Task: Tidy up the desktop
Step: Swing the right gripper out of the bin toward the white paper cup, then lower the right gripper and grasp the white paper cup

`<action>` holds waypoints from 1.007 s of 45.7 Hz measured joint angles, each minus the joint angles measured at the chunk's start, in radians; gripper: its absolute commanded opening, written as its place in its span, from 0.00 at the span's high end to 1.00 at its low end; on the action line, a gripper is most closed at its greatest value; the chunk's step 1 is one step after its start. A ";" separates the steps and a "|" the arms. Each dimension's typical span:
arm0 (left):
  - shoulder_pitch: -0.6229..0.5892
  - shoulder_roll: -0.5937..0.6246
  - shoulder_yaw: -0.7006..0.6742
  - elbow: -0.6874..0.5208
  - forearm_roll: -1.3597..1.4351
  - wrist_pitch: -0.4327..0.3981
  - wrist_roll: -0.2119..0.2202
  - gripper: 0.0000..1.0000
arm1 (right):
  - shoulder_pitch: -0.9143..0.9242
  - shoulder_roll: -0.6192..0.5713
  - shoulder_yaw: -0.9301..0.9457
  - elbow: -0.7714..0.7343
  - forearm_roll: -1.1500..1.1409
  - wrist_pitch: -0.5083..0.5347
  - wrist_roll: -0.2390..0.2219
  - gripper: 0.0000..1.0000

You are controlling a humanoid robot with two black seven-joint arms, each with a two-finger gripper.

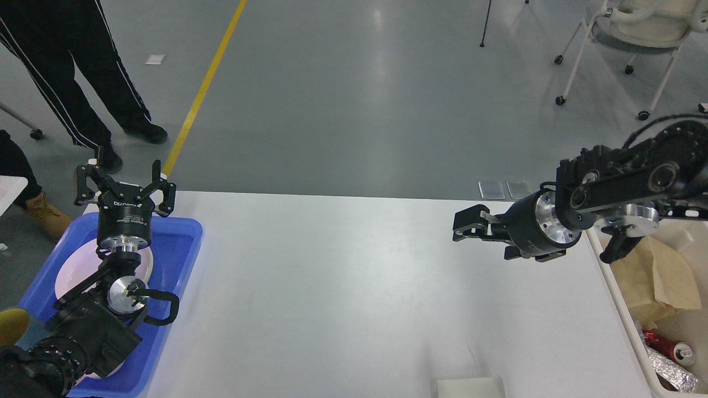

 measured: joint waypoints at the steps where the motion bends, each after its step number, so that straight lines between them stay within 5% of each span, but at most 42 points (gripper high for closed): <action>1: 0.000 0.000 0.000 0.000 0.000 0.000 0.000 0.03 | -0.015 -0.008 0.000 0.009 0.039 0.000 -0.004 0.00; 13: 0.000 0.002 -0.001 -0.001 0.000 -0.007 0.000 0.03 | -0.126 0.032 0.064 0.126 0.569 -0.022 -0.041 0.00; 32: 0.001 0.002 0.000 0.000 0.000 -0.007 0.000 0.03 | -0.504 0.078 0.255 0.130 0.613 -0.469 -0.088 0.00; 46: 0.001 0.002 0.000 0.000 0.000 -0.007 0.000 0.03 | -0.634 0.077 0.350 0.087 0.613 -0.577 -0.096 0.00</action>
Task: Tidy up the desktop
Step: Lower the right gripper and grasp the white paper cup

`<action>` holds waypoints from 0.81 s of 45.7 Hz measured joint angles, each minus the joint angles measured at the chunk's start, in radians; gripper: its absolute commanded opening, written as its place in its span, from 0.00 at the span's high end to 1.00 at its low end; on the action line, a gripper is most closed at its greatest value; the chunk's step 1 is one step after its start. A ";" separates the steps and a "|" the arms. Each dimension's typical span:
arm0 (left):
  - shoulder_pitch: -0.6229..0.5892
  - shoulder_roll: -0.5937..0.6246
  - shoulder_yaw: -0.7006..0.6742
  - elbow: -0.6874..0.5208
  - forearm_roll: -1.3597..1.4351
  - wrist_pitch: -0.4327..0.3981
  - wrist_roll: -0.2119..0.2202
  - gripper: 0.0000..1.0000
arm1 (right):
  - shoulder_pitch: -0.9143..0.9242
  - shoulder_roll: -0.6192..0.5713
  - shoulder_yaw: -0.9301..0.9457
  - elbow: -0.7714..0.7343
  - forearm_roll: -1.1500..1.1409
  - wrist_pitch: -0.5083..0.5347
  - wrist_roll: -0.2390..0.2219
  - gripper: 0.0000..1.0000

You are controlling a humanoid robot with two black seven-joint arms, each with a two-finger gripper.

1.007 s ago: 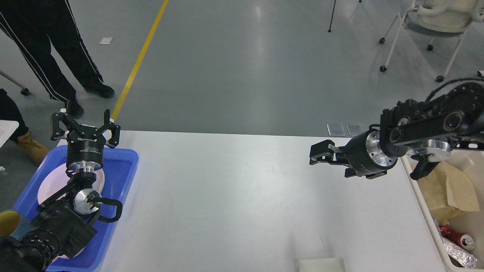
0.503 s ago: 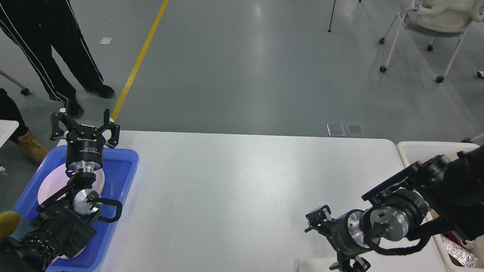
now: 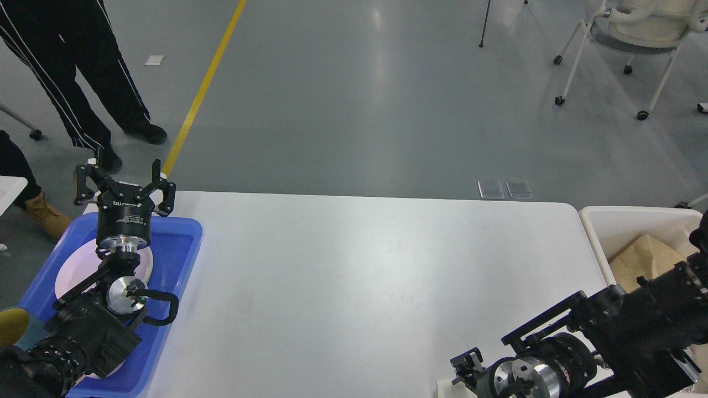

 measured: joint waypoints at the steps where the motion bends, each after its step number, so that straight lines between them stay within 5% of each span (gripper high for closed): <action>1: 0.000 0.000 0.000 0.000 0.000 0.000 0.000 0.03 | -0.011 0.000 0.010 -0.009 0.000 -0.008 0.000 0.00; 7: 0.000 0.000 0.000 0.000 0.000 0.000 0.000 0.03 | -0.084 0.002 0.080 -0.058 0.000 -0.076 0.001 0.00; 11: 0.000 0.000 0.000 0.000 0.000 0.000 0.000 0.03 | -0.112 0.004 0.102 -0.076 -0.001 -0.100 0.001 0.12; 12: 0.000 0.000 0.000 0.000 0.000 0.001 0.000 0.03 | -0.117 0.004 0.106 -0.080 -0.002 -0.104 0.001 0.25; 15: 0.000 0.000 0.000 0.000 0.000 0.001 0.000 0.03 | -0.130 0.004 0.114 -0.093 -0.004 -0.112 0.002 0.96; 16: 0.000 0.000 0.000 0.000 0.000 0.001 0.000 0.03 | -0.133 0.004 0.117 -0.096 -0.005 -0.113 0.002 1.00; 37: 0.000 0.000 0.000 0.000 0.000 0.000 0.000 0.03 | -0.124 0.012 0.130 -0.111 -0.034 -0.141 0.003 1.00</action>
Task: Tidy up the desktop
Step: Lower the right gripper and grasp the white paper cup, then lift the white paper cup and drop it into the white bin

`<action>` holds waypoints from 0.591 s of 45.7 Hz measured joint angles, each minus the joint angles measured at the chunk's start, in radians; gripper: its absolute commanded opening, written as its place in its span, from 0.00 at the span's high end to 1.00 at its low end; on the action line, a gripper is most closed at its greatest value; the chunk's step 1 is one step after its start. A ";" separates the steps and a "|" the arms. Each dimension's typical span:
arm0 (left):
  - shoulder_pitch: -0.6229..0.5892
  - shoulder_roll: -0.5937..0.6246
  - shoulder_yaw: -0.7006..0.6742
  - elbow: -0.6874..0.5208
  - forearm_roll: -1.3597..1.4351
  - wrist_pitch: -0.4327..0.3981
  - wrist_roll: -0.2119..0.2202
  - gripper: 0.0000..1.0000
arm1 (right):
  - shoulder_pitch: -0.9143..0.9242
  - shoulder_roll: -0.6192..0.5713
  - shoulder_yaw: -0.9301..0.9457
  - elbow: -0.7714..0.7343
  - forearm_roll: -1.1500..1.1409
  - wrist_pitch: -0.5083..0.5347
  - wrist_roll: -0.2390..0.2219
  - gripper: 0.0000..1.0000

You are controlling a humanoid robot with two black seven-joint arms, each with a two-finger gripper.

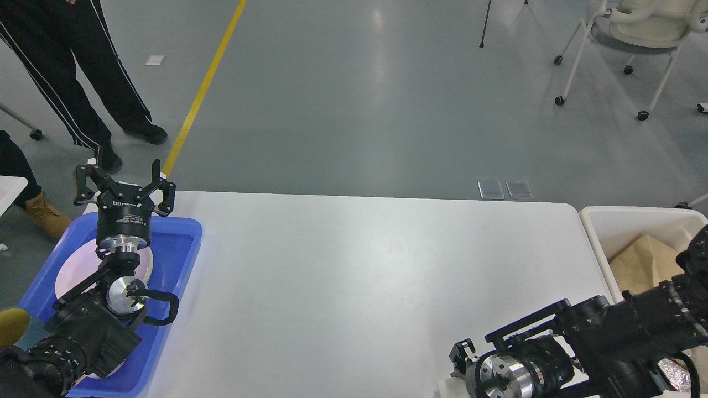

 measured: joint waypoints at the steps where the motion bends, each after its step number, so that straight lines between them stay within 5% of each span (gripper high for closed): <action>1: 0.000 0.000 0.000 0.000 0.000 0.000 0.000 0.03 | 0.001 0.000 0.000 0.000 -0.001 0.000 0.000 1.00; 17: 0.000 0.000 0.000 0.000 0.000 -0.001 0.000 0.03 | 0.166 -0.071 -0.061 0.077 -0.149 0.039 0.002 1.00; 27: 0.000 0.000 0.000 0.000 0.000 -0.001 0.000 0.03 | 0.572 -0.112 -0.253 0.103 -0.284 0.440 0.026 1.00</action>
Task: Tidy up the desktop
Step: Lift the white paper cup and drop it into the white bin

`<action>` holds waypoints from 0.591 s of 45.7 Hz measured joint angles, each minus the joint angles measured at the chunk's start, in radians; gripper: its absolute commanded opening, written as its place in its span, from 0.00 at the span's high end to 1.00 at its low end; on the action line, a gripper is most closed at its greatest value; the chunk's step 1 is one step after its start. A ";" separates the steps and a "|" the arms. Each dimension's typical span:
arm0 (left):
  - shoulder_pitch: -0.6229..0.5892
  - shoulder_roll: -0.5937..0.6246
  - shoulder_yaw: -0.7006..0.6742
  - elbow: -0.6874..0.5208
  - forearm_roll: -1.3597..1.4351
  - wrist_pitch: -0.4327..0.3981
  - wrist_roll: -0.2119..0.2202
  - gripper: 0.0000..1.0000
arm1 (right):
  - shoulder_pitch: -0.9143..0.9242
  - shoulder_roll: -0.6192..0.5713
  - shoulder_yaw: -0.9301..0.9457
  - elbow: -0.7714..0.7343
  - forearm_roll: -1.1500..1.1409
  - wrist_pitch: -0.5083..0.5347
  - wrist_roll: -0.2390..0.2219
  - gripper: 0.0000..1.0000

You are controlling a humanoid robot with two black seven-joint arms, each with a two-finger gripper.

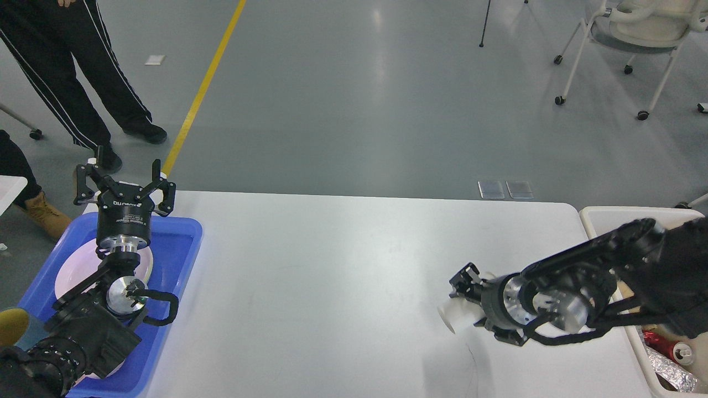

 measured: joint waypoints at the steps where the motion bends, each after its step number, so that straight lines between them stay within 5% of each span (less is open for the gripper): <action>1: 0.000 0.000 0.000 0.000 0.000 0.000 0.000 0.03 | 0.044 0.001 -0.017 -0.002 -0.017 0.048 0.006 1.00; 9: 0.000 0.000 0.000 0.000 0.000 0.001 0.000 0.03 | 0.377 0.071 -0.140 -0.018 -0.284 0.363 0.086 1.00; 15: 0.000 0.000 0.000 0.000 0.000 0.001 0.000 0.03 | 0.492 0.120 -0.167 -0.019 -0.457 0.502 0.170 1.00; 27: 0.000 -0.001 0.000 0.000 0.000 0.001 0.000 0.03 | 0.466 0.140 -0.262 -0.075 -0.492 0.477 0.191 1.00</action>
